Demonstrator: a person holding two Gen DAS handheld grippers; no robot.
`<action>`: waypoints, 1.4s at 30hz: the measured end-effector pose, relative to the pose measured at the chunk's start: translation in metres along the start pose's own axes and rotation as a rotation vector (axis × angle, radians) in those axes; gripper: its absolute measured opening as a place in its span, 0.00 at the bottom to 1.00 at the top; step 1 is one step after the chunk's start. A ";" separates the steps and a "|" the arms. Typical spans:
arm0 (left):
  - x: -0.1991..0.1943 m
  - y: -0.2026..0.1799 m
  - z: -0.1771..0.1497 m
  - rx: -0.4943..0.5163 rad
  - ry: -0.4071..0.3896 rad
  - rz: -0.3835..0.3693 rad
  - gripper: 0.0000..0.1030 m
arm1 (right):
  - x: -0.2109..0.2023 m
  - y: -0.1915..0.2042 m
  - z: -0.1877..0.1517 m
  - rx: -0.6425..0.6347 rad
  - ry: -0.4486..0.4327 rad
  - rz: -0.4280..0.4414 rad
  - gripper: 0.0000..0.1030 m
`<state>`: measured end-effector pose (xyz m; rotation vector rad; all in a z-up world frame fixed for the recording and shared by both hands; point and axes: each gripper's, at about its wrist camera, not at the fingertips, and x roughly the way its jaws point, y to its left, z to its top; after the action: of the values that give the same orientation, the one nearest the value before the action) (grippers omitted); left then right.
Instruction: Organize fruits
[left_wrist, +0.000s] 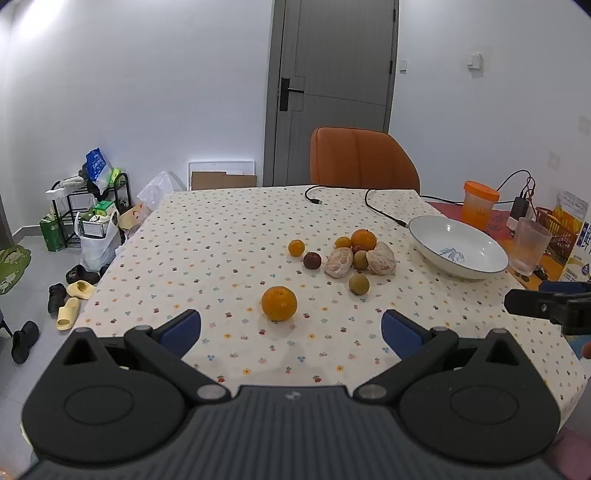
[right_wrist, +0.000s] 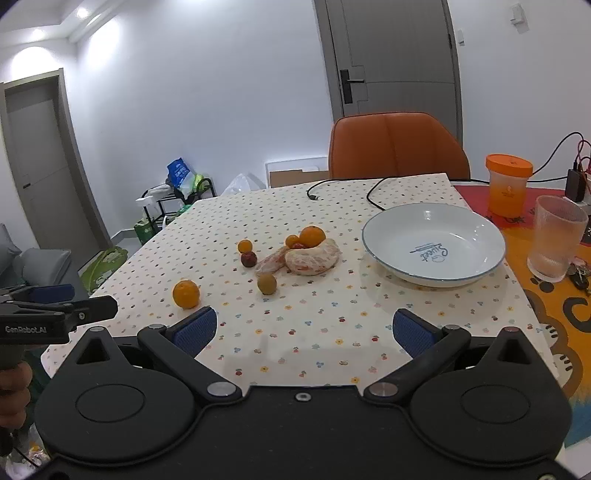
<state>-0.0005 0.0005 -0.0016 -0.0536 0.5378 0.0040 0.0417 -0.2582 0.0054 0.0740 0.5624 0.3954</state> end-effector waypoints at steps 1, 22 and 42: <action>0.000 0.000 0.000 0.003 -0.002 0.001 1.00 | 0.000 -0.001 -0.001 0.003 0.002 -0.001 1.00; -0.001 -0.003 0.001 -0.001 0.000 -0.002 1.00 | -0.002 0.000 0.000 0.002 0.000 0.002 1.00; 0.000 -0.001 -0.002 -0.001 0.001 -0.004 1.00 | -0.002 -0.002 0.000 0.006 -0.002 -0.001 1.00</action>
<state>-0.0012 -0.0010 -0.0032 -0.0561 0.5388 0.0009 0.0406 -0.2609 0.0064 0.0797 0.5617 0.3929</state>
